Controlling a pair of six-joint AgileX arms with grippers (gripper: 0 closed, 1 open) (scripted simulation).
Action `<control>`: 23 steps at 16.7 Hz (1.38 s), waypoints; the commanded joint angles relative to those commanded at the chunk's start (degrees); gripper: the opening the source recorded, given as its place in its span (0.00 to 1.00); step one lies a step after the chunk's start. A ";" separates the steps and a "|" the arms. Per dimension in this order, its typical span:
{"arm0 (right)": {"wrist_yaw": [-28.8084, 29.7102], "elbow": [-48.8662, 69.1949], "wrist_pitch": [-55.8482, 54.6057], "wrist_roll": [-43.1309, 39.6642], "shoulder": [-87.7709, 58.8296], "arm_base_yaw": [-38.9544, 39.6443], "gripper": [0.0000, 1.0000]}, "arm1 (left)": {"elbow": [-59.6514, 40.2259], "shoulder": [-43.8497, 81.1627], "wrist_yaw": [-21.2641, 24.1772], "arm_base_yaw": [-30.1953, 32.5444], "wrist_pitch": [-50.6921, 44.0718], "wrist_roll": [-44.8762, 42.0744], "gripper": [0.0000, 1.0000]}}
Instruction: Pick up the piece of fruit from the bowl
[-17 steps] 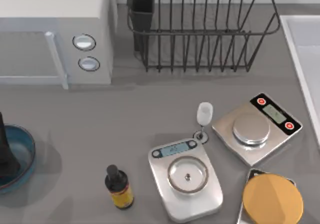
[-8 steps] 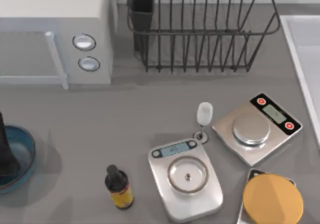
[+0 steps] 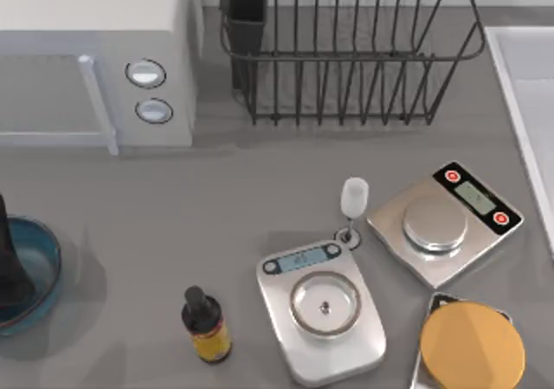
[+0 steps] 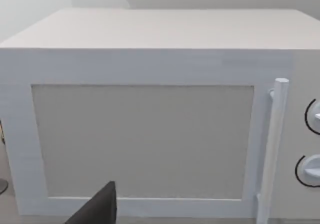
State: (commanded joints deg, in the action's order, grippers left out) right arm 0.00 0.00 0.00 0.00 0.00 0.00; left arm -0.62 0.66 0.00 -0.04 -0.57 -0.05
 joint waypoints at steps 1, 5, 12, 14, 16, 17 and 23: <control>0.00 0.00 0.00 0.00 0.00 0.00 1.00 | -1.14 1.23 0.00 -0.07 -1.04 -0.09 1.00; 0.00 0.00 0.00 0.00 0.00 0.00 1.00 | -10.11 12.21 0.00 -0.63 -9.29 -0.82 1.00; 0.00 0.00 0.00 0.00 0.00 0.00 1.00 | -34.96 48.20 0.00 -2.19 -32.08 -2.84 1.00; 0.00 0.00 0.00 0.00 0.00 0.00 1.00 | -42.47 59.55 0.00 -2.66 -38.97 -3.45 1.00; 0.00 0.00 0.00 0.00 0.00 0.00 1.00 | -49.48 70.19 0.00 -3.10 -45.40 -4.01 1.00; 0.00 0.00 0.00 0.00 0.00 0.00 1.00 | -52.68 75.05 0.00 -3.30 -48.33 -4.27 1.00; 0.00 0.00 0.00 0.00 0.00 0.00 1.00 | -65.32 93.53 0.00 -4.09 -59.94 -5.30 1.00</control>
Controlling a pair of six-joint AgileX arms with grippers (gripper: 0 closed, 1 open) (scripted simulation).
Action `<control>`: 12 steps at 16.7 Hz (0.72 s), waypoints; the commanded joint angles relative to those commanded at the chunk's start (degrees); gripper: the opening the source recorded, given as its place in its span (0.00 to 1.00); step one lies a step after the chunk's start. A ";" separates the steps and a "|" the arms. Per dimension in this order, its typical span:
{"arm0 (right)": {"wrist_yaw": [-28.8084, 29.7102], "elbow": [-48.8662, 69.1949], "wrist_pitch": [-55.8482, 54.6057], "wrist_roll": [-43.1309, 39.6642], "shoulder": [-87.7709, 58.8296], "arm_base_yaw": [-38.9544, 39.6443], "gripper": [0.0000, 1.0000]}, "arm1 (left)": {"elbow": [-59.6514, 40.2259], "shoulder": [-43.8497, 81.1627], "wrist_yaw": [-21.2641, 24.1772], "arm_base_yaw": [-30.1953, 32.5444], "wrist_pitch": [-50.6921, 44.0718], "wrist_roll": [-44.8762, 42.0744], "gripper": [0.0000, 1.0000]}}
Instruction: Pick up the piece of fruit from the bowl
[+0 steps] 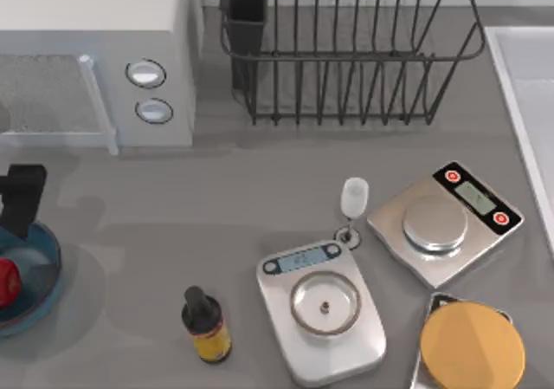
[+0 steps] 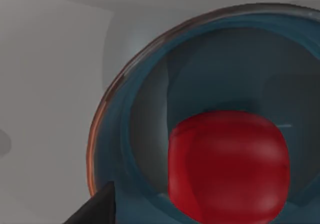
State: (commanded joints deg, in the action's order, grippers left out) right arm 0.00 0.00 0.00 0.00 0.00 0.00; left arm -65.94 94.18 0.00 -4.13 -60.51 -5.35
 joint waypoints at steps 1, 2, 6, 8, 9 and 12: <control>0.00 0.00 0.00 0.00 0.00 0.00 1.00 | -0.71 0.96 0.00 -0.04 -0.65 -0.06 1.00; 0.00 0.00 0.00 0.00 0.00 0.00 1.00 | -0.97 1.33 0.00 -0.06 -0.89 -0.08 1.00; 0.00 0.00 0.00 0.00 0.00 0.00 1.00 | -0.79 1.15 0.00 0.23 -0.75 -0.04 1.00; 0.00 0.00 0.00 0.00 0.00 0.00 1.00 | -0.04 1.60 0.00 0.21 0.15 -0.06 1.00; 0.00 0.00 0.00 0.00 0.00 0.00 1.00 | 0.90 2.23 0.00 0.18 1.50 -0.08 1.00; 0.00 0.00 0.00 0.00 0.00 0.00 1.00 | 4.83 5.17 0.01 0.04 9.08 -0.19 1.00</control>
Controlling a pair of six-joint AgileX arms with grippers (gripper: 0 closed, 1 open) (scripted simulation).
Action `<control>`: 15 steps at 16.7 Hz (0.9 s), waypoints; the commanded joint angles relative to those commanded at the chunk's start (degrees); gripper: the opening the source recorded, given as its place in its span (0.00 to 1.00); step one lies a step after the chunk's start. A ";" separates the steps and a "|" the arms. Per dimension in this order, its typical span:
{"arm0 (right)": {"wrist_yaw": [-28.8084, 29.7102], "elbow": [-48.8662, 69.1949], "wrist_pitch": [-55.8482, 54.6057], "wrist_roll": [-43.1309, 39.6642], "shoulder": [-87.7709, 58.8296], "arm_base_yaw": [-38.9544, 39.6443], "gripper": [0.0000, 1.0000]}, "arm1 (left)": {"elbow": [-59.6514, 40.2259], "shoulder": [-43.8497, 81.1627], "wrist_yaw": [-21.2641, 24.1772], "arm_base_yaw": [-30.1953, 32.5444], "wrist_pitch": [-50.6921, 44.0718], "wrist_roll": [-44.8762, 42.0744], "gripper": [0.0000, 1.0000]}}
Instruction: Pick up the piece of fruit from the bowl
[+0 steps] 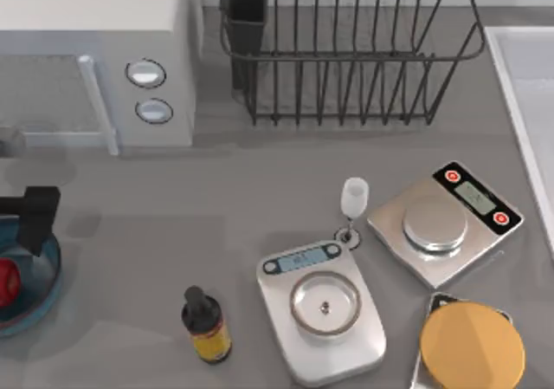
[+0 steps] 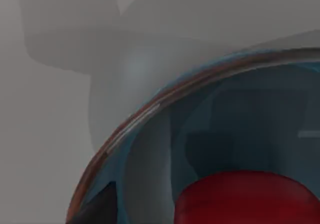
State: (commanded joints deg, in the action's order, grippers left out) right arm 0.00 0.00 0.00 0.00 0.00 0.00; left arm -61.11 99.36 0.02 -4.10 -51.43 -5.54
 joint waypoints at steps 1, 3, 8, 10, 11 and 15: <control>0.00 0.00 0.00 0.00 0.00 0.00 1.00 | 1.51 1.13 0.00 -0.05 3.20 -0.04 1.00; 0.00 0.00 0.00 0.00 0.00 0.00 1.00 | 4.38 3.28 0.01 -0.16 8.41 -0.12 1.00; 0.00 0.00 0.00 0.00 0.00 0.00 1.00 | 6.76 5.28 0.01 -0.26 11.71 -0.19 1.00; 0.00 0.00 0.00 0.00 0.00 0.00 1.00 | 6.76 5.28 0.01 -0.26 11.71 -0.19 0.92; 0.00 0.00 0.00 0.00 0.00 0.00 1.00 | 6.76 5.28 0.01 -0.26 11.71 -0.19 0.85; 0.00 0.00 0.00 0.00 0.00 0.00 1.00 | 6.76 5.28 0.01 -0.26 11.71 -0.19 0.55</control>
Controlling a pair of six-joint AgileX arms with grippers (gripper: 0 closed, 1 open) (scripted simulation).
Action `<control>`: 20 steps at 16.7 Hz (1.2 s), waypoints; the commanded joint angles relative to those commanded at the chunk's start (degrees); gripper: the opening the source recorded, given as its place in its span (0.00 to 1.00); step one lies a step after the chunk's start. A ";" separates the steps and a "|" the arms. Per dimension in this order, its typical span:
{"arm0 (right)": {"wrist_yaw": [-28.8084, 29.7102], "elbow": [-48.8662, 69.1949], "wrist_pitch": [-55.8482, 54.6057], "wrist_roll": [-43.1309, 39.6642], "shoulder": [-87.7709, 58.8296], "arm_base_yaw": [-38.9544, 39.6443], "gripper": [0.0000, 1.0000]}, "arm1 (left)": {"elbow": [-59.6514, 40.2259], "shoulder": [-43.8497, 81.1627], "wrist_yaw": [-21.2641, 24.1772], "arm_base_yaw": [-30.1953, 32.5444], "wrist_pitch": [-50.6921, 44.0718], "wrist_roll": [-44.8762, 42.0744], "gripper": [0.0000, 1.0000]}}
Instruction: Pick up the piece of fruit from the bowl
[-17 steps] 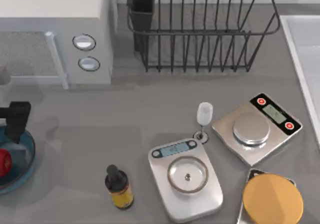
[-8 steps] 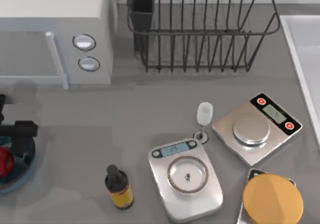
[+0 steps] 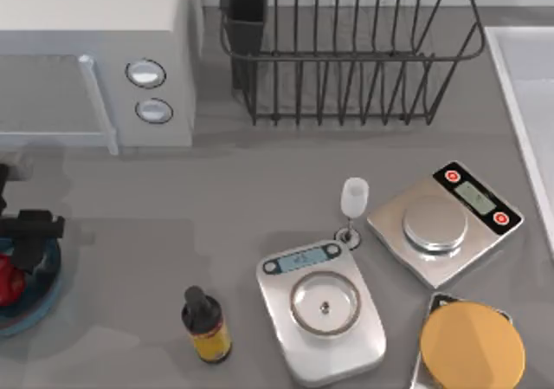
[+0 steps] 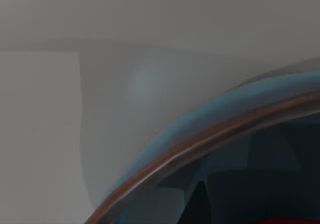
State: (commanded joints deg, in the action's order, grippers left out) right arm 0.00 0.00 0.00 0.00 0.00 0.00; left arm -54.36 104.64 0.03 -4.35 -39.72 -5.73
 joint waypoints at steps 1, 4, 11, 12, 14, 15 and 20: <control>0.00 0.00 0.00 0.00 0.00 0.00 1.00 | 0.00 0.00 0.00 0.00 0.00 0.00 0.47; 0.00 0.00 0.00 0.00 0.00 0.00 1.00 | 0.00 0.00 0.00 0.00 0.00 0.00 0.25; 0.00 0.00 0.00 0.00 0.00 0.00 1.00 | 0.00 0.00 0.00 0.00 0.00 0.00 0.00; 0.00 0.00 0.00 0.00 0.00 0.00 1.00 | 0.00 0.00 0.00 0.00 0.00 0.00 0.00; 0.00 0.00 0.00 0.00 0.00 0.00 1.00 | 0.00 0.00 0.00 0.00 0.00 0.00 0.00; 0.00 0.00 0.00 0.00 0.00 0.00 1.00 | 0.00 0.00 0.00 0.00 0.00 0.00 0.00; 0.00 0.00 0.00 0.00 0.00 0.00 1.00 | -3.70 -4.07 -0.94 -0.38 -6.26 0.06 0.00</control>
State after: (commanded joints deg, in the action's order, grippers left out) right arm 0.00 0.00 0.00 0.00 0.00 0.00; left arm -58.05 100.57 -0.91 -4.73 -45.98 -5.67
